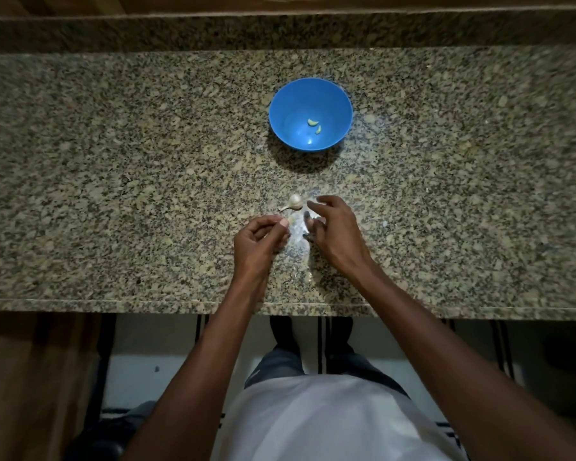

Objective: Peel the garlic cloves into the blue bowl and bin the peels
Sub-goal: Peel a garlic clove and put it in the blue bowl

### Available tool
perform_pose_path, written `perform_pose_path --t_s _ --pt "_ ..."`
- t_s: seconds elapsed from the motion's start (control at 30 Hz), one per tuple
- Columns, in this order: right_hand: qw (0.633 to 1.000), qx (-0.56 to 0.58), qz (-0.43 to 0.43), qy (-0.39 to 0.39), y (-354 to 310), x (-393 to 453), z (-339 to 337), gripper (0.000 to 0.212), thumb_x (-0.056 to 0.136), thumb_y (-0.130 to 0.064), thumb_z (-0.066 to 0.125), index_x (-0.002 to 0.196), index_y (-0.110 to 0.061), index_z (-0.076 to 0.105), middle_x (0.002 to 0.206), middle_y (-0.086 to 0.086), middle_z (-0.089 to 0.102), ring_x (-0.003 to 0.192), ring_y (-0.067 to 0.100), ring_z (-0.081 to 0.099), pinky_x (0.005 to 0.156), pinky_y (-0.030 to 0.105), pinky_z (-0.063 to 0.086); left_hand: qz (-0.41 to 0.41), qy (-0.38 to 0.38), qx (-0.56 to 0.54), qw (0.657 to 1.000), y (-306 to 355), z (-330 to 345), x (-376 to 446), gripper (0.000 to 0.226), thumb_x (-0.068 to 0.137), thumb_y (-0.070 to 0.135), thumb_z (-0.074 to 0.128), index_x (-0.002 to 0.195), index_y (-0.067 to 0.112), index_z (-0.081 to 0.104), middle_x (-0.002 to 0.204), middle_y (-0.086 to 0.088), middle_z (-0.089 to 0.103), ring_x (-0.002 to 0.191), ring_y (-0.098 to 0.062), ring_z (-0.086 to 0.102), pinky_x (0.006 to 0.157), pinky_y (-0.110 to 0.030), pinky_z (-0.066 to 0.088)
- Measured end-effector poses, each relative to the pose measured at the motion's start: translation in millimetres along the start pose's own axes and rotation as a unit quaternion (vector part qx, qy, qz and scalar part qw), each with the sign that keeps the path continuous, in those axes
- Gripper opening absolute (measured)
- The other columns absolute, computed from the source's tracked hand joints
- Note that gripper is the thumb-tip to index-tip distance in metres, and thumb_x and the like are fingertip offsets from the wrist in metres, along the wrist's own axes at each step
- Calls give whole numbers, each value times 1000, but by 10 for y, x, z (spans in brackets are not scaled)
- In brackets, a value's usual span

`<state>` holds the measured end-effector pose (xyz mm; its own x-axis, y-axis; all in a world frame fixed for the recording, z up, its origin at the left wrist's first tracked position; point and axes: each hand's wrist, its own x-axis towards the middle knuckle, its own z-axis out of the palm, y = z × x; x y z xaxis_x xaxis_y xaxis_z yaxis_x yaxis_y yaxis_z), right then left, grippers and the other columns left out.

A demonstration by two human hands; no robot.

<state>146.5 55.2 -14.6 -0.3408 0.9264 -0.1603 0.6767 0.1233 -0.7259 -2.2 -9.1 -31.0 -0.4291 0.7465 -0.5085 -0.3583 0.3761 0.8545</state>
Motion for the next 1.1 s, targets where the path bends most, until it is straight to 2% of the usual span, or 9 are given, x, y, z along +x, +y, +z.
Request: perform_pose_path --t_s 0.07,0.17,0.27,0.43,0.53,0.67,0.77,0.87,1.1 --pt "999 8 5 33 1 -54 -31 35 101 -5 63 136 -5 67 145 12 54 131 27 57 101 41 57 1 -1 2 1000 -2 10 -4 23 88 11 81 107 1 73 98 -10 79 81 -14 74 70 -25 60" --pt "990 46 20 128 -8 -132 -92 15 95 -13 74 108 -12 81 106 0 76 95 8 71 84 31 62 6 -8 -19 1000 -10 29 -16 19 87 10 82 102 6 72 96 -13 79 83 -20 75 75 -30 62" --pt "974 188 103 75 -45 -172 -87 19 97 -34 74 98 -17 83 84 -6 80 78 4 75 69 25 62 8 -22 -30 999 -55 81 -24 13 85 13 85 93 14 75 95 -15 78 89 -26 75 84 -38 62" --pt "842 474 257 -10 -65 -98 -34 17 92 -18 80 106 -9 80 94 5 81 89 18 71 75 31 55 25 -46 -13 999 -96 199 -81 13 83 21 87 91 17 78 103 -12 77 104 -31 74 91 -42 61" --pt "838 479 262 -10 -25 -54 -63 16 91 -10 80 106 -8 78 100 5 81 95 21 73 83 33 59 47 -68 16 996 -67 243 -110 10 84 20 86 91 18 79 96 2 78 94 -12 75 80 -25 60" --pt "926 333 174 14 106 47 -212 14 94 -11 76 108 -11 80 93 8 80 85 25 79 77 42 66 61 -68 59 994 -7 219 -103 32 84 10 84 114 12 73 99 -1 76 89 -5 73 71 -16 57" --pt "999 28 38 8 198 166 -293 15 94 -9 74 107 -11 81 99 3 80 78 9 74 72 23 62 93 -24 143 985 19 112 -26 35 87 9 81 118 16 67 100 -7 73 90 -8 70 69 -16 57" --pt "990 -121 -61 -30 238 213 -242 17 93 1 69 101 -7 81 98 10 75 82 19 70 74 32 61 146 6 260 955 4 19 88 27 91 13 77 115 18 65 98 4 70 82 5 67 64 -10 54" --pt "939 -311 -139 -45 220 135 -84 15 102 -11 55 100 -5 69 94 11 62 79 25 60 71 43 56 248 -55 465 848 -102 73 186 30 96 23 70 125 13 68 102 2 64 84 -9 61 77 -29 57"
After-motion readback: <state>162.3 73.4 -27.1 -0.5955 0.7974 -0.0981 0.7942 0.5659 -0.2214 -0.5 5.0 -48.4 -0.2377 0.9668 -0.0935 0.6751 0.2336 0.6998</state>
